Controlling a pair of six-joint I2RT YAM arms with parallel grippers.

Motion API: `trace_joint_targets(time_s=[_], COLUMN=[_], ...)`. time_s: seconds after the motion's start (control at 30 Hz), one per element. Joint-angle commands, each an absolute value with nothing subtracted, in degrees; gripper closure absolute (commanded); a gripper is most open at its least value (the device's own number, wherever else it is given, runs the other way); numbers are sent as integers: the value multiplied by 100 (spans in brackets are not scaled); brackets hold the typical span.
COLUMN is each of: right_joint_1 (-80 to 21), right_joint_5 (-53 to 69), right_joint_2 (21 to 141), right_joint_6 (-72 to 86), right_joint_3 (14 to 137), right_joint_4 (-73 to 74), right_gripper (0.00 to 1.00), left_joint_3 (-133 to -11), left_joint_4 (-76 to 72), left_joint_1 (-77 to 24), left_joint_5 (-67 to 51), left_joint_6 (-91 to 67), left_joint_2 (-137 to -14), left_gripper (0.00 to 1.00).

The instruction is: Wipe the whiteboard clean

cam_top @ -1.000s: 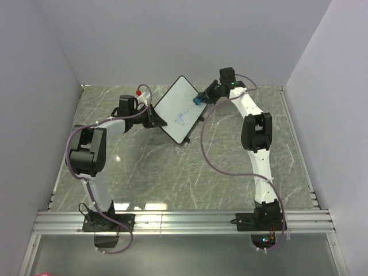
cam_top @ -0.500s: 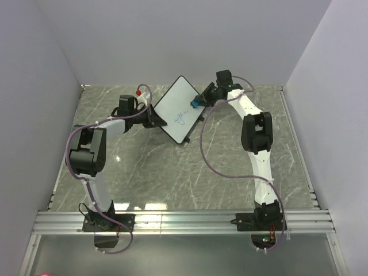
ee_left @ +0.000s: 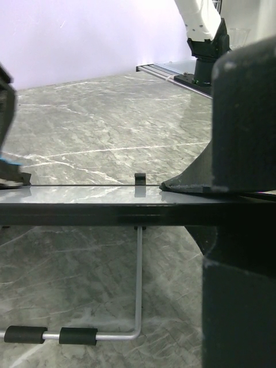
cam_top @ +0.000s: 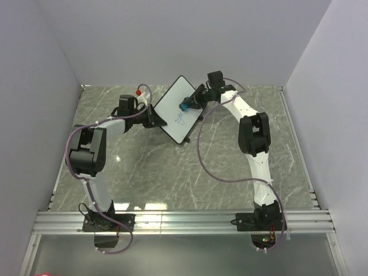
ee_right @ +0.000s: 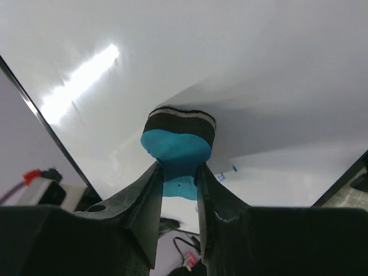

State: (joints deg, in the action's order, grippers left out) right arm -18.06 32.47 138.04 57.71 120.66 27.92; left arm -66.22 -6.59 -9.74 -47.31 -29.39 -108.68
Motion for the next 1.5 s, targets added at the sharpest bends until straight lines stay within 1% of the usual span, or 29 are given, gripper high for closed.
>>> trace_joint_targets(time_s=[0.0,0.13,0.37,0.6,0.77,0.93,1.03,1.23,1.47], right_joint_1=[-1539,-1301,-1318,-2011,-2522,-2768,-2733,-2347,-1864], right_joint_5=[3006,2813,2689,3084,3304,3463,3437,3270,2813], right_joint_2=[14351,14458,14125,13650,13597,13798,13843,13764,13702], right_joint_6=[5976,6003,5722,5748,5967,6047,6056,6047,5696], right_joint_3=[12654,12928,12270,11321,11320,11759,11778,11479,11452], right_joint_4=[2847,3093,3234,2752,2655,2803,2795,2733,3102], right_gripper=[100,100,100,100,100,100,100,100,100], left_joint_3=[-6530,-6539,-6530,-6539,-6530,-6530,-6539,-6530,-6530], left_joint_4=[114,123,114,44,61,88,105,114,132], left_joint_1=[-1081,-1081,-1081,-1081,-1116,-1151,-1160,-1160,-1160], left_joint_5=[-4588,-4588,-4579,-4641,-4606,-4579,-4570,-4535,-4544], left_joint_6=[-2637,-2637,-2628,-2689,-2681,-2663,-2646,-2602,-2601], left_joint_2=[-11065,-11057,-11039,-11092,-11092,-11066,-11030,-10978,-10951], left_gripper=[100,100,100,100,100,100,100,100,100])
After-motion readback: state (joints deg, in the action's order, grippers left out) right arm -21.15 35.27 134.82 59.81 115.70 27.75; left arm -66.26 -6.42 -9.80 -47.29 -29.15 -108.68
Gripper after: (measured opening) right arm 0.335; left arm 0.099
